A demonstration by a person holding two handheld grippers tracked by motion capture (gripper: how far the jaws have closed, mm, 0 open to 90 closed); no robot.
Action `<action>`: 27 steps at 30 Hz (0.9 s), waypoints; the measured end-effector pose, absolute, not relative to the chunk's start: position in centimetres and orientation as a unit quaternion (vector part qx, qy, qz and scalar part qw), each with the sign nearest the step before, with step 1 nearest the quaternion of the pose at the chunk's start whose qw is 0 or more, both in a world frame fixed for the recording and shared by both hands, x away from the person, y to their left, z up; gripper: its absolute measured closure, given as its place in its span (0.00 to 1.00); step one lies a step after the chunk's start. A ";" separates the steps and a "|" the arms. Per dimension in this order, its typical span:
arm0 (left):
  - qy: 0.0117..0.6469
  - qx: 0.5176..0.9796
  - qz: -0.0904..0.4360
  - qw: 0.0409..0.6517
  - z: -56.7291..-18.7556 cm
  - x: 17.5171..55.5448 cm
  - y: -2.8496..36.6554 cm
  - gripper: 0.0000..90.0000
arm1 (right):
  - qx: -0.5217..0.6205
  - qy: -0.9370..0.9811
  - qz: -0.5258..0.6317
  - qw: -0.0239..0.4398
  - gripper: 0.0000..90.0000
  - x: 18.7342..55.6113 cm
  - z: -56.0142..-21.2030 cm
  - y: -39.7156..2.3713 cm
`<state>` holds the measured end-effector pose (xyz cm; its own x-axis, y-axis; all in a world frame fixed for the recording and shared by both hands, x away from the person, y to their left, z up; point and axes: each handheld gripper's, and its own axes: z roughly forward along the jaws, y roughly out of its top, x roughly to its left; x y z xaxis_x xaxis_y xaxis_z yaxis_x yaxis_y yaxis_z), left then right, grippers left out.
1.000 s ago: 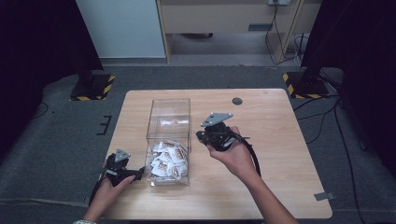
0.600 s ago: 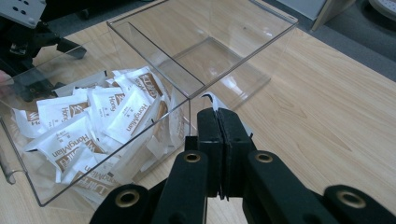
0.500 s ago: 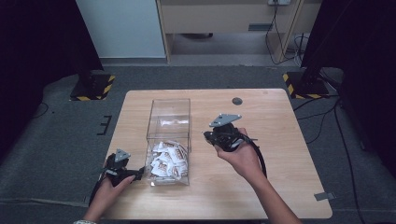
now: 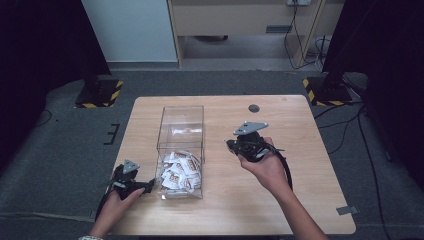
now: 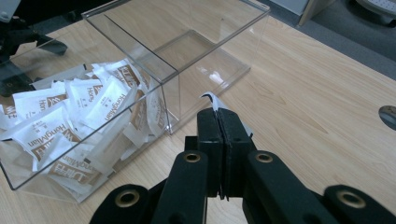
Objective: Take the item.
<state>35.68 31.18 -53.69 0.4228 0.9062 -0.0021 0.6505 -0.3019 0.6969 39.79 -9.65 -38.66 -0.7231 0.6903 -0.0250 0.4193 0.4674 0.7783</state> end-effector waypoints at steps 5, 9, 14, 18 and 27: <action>0.498 0.781 0.201 0.318 -53.7 35.7 31.2 0.00 | 0.340 0.834 0.397 0.176 0.99 40.0 -38.7 -10.7; 0.498 0.781 0.201 0.318 -53.7 35.7 31.2 0.00 | 0.346 0.831 0.397 0.179 0.99 40.1 -38.7 -11.3; 0.498 0.781 0.201 0.318 -53.7 35.7 31.2 0.00 | 0.352 0.828 0.397 0.182 0.99 40.2 -38.7 -11.9; 0.498 0.781 0.201 0.318 -53.7 35.7 31.2 0.00 | 0.356 0.826 0.396 0.183 0.99 40.3 -38.8 -12.2; 0.498 0.781 0.201 0.318 -53.7 35.7 31.2 0.00 | 0.361 0.823 0.397 0.184 0.99 40.2 -38.9 -12.8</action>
<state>35.68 31.18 -53.69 0.4226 0.9063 -0.0024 0.6505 -0.3015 0.6971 40.25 -12.82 -38.94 -0.6710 0.7413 -0.0167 0.4482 0.4235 0.7872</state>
